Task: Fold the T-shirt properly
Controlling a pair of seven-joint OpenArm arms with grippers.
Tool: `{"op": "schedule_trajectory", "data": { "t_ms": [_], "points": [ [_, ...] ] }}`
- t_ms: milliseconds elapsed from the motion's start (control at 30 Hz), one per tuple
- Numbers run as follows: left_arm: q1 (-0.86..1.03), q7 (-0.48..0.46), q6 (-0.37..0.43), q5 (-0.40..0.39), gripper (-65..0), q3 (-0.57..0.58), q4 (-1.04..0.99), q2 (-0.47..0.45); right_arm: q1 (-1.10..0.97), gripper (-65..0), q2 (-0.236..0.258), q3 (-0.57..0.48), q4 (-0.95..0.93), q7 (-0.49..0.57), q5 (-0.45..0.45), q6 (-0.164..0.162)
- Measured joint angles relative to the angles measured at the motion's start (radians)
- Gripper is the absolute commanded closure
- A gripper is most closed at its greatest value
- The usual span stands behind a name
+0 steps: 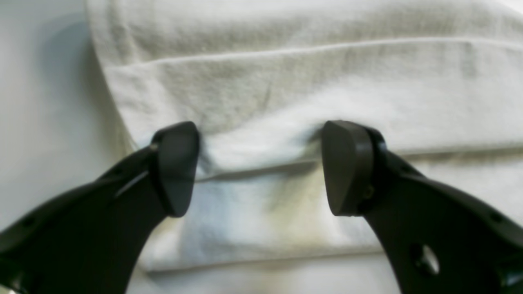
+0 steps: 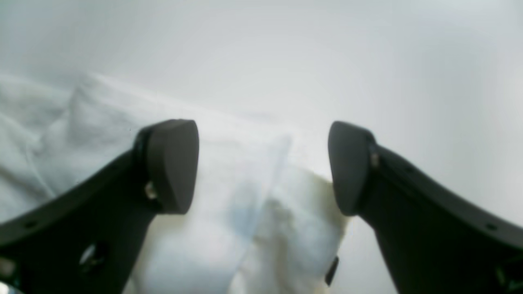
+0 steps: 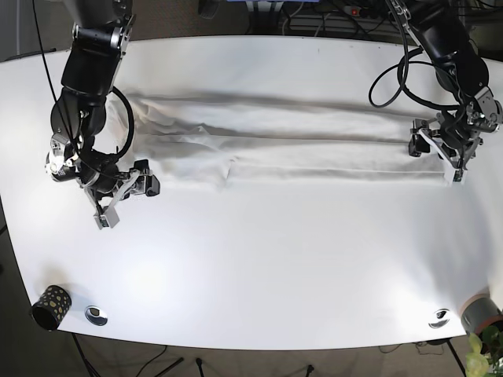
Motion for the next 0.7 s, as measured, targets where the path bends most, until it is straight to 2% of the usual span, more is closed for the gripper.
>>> {"op": "schedule_trajectory", "data": {
  "t_ms": [100, 233, 367, 467, 600, 700],
  "points": [
    [0.0, 0.0, 0.0, 0.0, -43.5, 0.0, 0.0, 0.0, 0.002, -47.2, 0.003, -0.008, -0.019, -0.001, 0.002, 0.0],
    [0.0, 0.0, 0.0, 0.0, -43.5, 0.0, 0.0, 0.0, 0.0, -47.2, 0.005, -0.081, -0.019, -0.001, 0.002, 0.001],
    [0.001, 0.0, 0.0, -0.003, -43.5, -0.001, 0.0, 0.0, -0.012, -46.1, -0.011, -0.097, -0.019, 0.002, 0.02, 0.002],
    [0.001, 0.0, 0.0, -0.002, -43.5, -0.001, 0.0, 0.0, -0.017, -39.2, -0.019, -0.095, -0.019, 0.002, 0.006, 0.002],
    [0.001, 0.0, 0.0, -0.002, -43.5, -0.001, 0.0, 0.0, -0.015, -21.7, -0.024, -0.093, -0.019, 0.003, 0.004, 0.001],
    [0.001, 0.0, 0.0, -0.003, -43.5, -0.001, 0.0, 0.0, -0.016, -12.2, -0.028, -0.094, -0.019, 0.003, 0.005, 0.001]
  ]
}}
